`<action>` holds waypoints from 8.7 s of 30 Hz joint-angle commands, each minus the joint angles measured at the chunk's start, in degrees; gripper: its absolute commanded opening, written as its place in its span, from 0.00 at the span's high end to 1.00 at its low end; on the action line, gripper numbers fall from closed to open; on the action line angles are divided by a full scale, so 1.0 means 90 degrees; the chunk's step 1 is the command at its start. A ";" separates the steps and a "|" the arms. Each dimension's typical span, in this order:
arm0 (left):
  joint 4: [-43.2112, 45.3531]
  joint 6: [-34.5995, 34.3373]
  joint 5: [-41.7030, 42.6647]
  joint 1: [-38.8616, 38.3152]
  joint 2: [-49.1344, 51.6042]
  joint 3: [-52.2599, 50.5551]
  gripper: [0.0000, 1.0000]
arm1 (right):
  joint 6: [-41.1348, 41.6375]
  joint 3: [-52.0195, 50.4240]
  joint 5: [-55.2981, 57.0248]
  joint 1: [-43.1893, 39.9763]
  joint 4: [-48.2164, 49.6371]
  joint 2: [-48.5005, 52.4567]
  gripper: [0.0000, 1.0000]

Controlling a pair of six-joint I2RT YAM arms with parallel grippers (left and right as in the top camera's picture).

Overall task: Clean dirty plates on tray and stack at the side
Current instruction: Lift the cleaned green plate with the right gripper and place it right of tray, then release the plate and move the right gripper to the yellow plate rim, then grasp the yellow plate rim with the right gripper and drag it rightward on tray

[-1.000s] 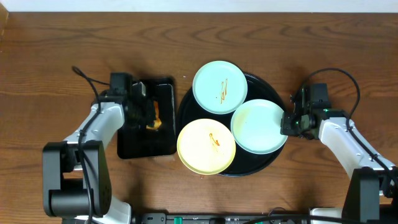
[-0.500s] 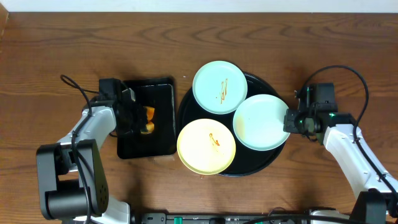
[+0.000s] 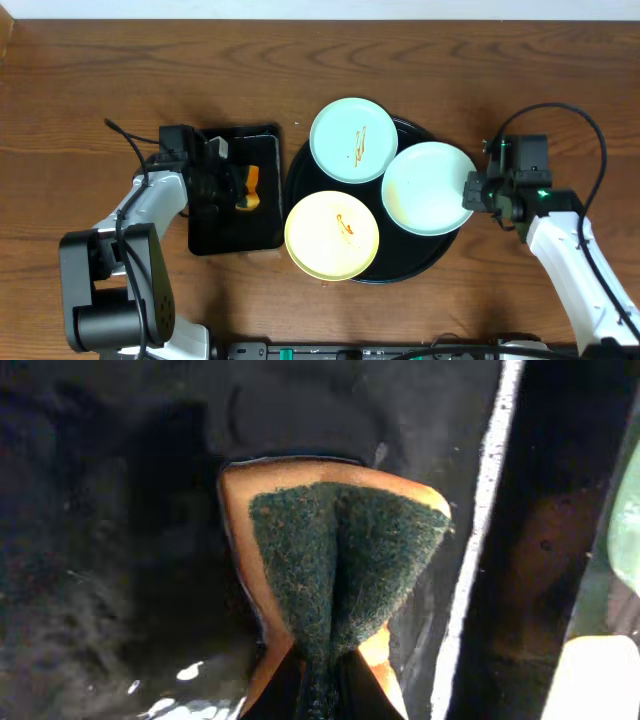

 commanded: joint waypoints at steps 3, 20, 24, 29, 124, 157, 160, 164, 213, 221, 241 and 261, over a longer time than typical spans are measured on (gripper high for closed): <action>-0.0049 0.0143 0.0287 -0.0007 0.0012 -0.0053 0.60 | -0.0143 0.0078 0.0544 -0.0036 0.0002 -0.0204 0.99; -0.0478 -0.0117 -0.0415 -0.0010 -0.1586 -0.0053 0.25 | -0.1039 0.0622 0.3293 0.1185 -0.0007 -0.0692 0.99; -0.0478 -0.0114 -0.0418 -0.0010 -0.1557 -0.0053 0.25 | -0.1302 0.0644 0.4294 0.1894 -0.0005 -0.0692 0.99; -0.0478 -0.0114 -0.0418 -0.0010 -0.1557 -0.0053 0.25 | -0.1549 0.0644 0.5438 0.2703 0.0131 -0.0692 0.99; -0.0573 -0.0107 -0.0993 -0.0095 -0.1557 -0.0073 0.23 | -0.0704 0.1693 -0.2662 0.0333 -0.0850 0.1430 0.33; -0.0605 -0.0112 -0.1107 -0.0117 -0.1557 -0.0073 0.24 | 0.2208 -0.0151 -0.2625 0.3075 -0.0685 0.1430 0.61; -0.0605 -0.0109 -0.1107 -0.0117 -0.1557 -0.0073 0.23 | 0.2426 -0.0180 -0.2849 0.3181 -0.0678 0.1430 0.61; -0.0605 -0.0109 -0.1105 -0.0117 -0.1557 -0.0073 0.23 | 0.2824 -0.0182 -0.2880 0.3366 -0.0682 0.1430 0.63; -0.0794 -0.0112 -0.1103 -0.0117 -0.1557 -0.0073 0.24 | 0.9318 -0.0185 -0.2227 0.5554 0.1163 0.1430 0.53; -0.0801 -0.0112 -0.1098 -0.0117 -0.1557 -0.0073 0.23 | 0.9318 -0.0185 -0.2108 0.5554 0.0901 0.1430 0.59; -0.0814 -0.0112 -0.1100 -0.0117 -0.1557 -0.0073 0.23 | 0.7997 -0.0185 -0.1919 0.5450 0.0554 0.1428 0.99; -0.0816 -0.0109 -0.1326 -0.0124 -0.1554 -0.0083 0.24 | 0.3946 -0.0177 -0.0916 0.3619 -0.0104 0.0614 0.99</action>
